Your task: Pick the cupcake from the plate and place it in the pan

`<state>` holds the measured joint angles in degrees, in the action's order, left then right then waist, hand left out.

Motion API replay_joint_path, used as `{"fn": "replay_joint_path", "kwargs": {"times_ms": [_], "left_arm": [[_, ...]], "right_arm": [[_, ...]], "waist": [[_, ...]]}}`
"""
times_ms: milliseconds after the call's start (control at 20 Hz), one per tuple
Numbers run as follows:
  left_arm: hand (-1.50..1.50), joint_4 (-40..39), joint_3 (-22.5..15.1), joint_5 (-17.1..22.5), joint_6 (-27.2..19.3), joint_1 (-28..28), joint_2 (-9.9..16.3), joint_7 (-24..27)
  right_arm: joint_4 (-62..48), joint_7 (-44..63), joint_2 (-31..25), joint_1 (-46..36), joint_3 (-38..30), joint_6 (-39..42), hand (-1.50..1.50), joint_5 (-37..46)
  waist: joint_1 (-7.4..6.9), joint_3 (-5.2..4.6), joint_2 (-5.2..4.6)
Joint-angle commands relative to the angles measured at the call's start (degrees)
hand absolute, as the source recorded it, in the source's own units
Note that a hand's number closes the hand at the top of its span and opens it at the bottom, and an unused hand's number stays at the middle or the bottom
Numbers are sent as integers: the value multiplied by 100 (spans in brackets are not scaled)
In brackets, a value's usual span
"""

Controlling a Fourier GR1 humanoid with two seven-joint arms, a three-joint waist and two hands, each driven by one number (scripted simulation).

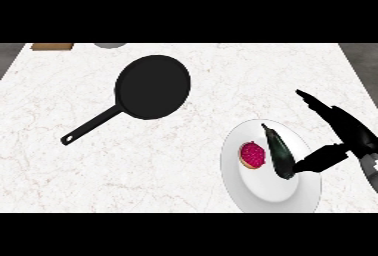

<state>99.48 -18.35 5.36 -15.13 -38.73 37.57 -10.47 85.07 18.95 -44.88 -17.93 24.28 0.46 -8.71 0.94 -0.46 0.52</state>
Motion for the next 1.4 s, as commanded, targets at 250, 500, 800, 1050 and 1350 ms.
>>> {"fn": "replay_joint_path", "kwargs": {"times_ms": [250, 500, 800, 1050, 1350], "left_arm": [[0, 628, 334, -11, -242, 1543, -496, 537], [0, 698, 293, 10, -185, 1585, -487, 460], [0, 588, 367, 17, -144, 1647, -431, 475], [0, 693, 319, 39, -137, 1649, -477, 457], [0, 636, 411, 53, -161, 1632, -461, 536]], "right_arm": [[226, 1359, -31, -795, 470, 847, -150, -152], [217, 2097, 214, -1256, 720, 1177, -150, -296], [163, 2914, 279, -1749, 1155, 1734, -150, -232], [51, 3484, 504, -1957, 1368, 2048, -150, -420], [-93, 3770, 945, -2122, 1578, 2030, -150, -516]], "waist": [[37, -12, -32], [-28, -4, -50], [-40, -11, -50], [16, 2, -44], [13, 11, -39]]}}
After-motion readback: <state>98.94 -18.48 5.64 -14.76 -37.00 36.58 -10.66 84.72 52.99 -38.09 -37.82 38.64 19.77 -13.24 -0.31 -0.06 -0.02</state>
